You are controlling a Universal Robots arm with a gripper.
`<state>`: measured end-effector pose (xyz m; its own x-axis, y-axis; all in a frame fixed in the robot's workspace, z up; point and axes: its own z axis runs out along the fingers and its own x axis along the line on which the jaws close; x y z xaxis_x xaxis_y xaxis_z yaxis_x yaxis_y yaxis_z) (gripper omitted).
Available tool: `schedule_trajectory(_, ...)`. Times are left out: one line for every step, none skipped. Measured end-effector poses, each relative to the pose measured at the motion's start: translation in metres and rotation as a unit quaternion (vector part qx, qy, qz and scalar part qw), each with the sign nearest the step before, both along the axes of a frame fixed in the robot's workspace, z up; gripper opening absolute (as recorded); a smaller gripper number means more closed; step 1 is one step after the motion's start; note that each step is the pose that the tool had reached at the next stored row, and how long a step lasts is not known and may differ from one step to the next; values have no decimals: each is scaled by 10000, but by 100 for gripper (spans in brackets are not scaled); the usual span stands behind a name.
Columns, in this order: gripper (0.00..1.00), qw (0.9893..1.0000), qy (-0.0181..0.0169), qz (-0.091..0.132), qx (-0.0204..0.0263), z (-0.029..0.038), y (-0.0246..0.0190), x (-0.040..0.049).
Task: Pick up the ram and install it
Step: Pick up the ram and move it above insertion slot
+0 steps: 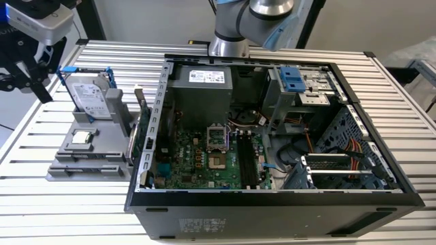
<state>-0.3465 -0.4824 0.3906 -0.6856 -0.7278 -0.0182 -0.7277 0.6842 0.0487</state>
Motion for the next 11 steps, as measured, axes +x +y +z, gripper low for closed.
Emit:
schedule_trajectory(0, 10000, 0, 48, 0, 0, 0, 0)
schedule_trajectory(0, 9999, 0, 103, 0, 0, 0, 0)
schedule_trajectory(0, 9999, 0, 155, 0, 0, 0, 0)
schedule_trajectory(0, 9998, 0, 205, 0, 0, 0, 0)
schedule_trajectory(0, 9997, 0, 250, 0, 0, 0, 0)
schedule_trajectory(0, 9996, 0, 293, 0, 0, 0, 0)
schedule_trajectory(0, 9994, 0, 336, 0, 0, 0, 0)
schedule_trajectory(0, 9993, 0, 380, 0, 0, 0, 0)
schedule_trajectory(0, 9991, 0, 427, 0, 0, 0, 0)
schedule_trajectory(0, 9989, 0, 473, 0, 0, 0, 0)
schedule_trajectory(0, 9987, 0, 514, 0, 0, 0, 0)
